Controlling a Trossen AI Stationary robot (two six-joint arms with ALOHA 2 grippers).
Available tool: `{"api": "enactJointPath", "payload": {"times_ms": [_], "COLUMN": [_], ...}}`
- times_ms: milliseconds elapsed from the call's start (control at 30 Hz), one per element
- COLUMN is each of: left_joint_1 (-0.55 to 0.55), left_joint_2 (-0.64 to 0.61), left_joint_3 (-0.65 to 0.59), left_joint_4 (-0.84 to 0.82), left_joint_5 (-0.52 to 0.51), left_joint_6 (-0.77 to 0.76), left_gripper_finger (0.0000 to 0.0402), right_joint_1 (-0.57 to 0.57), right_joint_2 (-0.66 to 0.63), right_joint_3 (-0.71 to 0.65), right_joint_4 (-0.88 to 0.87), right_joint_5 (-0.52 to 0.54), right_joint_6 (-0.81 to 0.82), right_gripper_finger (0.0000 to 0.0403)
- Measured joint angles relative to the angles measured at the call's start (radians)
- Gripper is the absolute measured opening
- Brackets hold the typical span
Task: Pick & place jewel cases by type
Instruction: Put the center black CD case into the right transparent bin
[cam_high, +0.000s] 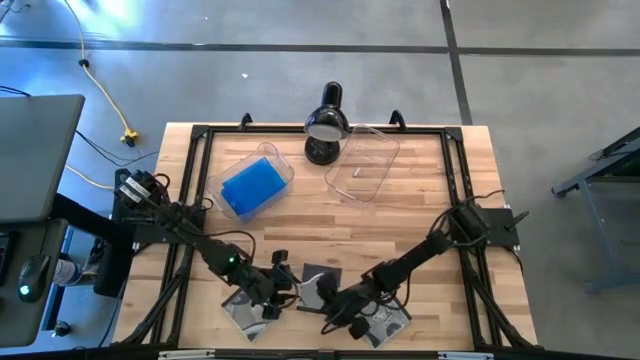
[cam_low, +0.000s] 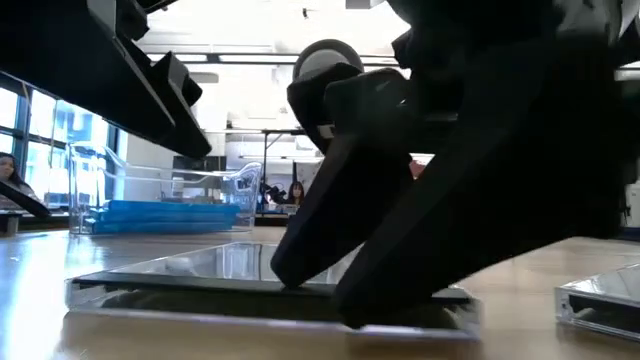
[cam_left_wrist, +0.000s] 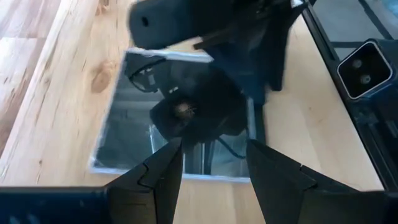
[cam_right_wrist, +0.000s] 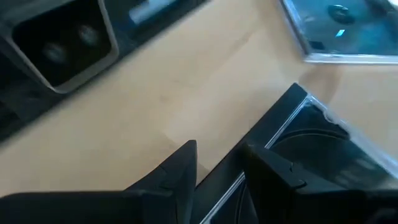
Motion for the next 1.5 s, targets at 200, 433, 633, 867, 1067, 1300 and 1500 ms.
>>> {"api": "enactJointPath", "payload": {"times_ms": [200, 433, 633, 867, 1067, 1300, 1500], "left_joint_1": [0.0, 0.001, 0.001, 0.001, 0.008, 0.054, 0.073], "left_joint_2": [0.0, 0.0, 0.0, 0.0, 0.0, 0.018, 0.094], "left_joint_3": [0.0, 0.0, 0.0, 0.0, -0.001, 0.0, 0.002], "left_joint_4": [-0.003, -0.007, -0.113, -0.318, -0.303, -0.305, -0.261], "left_joint_5": [0.004, -0.009, -0.098, -0.194, -0.283, -0.218, -0.103], "left_joint_6": [0.012, 0.021, -0.168, -0.439, -0.529, -0.577, -0.576], "left_gripper_finger": [0.0174, 0.0174, 0.0174, 0.0174, 0.0174, 0.0174, 0.0174], "right_joint_1": [-0.017, -0.072, -0.118, -0.171, -0.265, -0.407, -0.521], "right_joint_2": [-0.002, -0.016, -0.073, -0.223, -0.313, -0.322, -0.321], "right_joint_3": [0.001, 0.0, -0.008, -0.006, -0.013, -0.09, -0.107], "right_joint_4": [-0.083, -0.144, -0.181, -0.354, -0.585, -0.627, -0.611], "right_joint_5": [0.188, 0.294, 0.338, 0.331, 0.272, 0.161, 0.049], "right_joint_6": [-0.126, -0.13, -0.167, -0.17, -0.076, -0.111, -0.2], "right_gripper_finger": [0.0124, 0.0124, 0.0124, 0.0124, 0.0124, 0.0124, 0.0124]}}
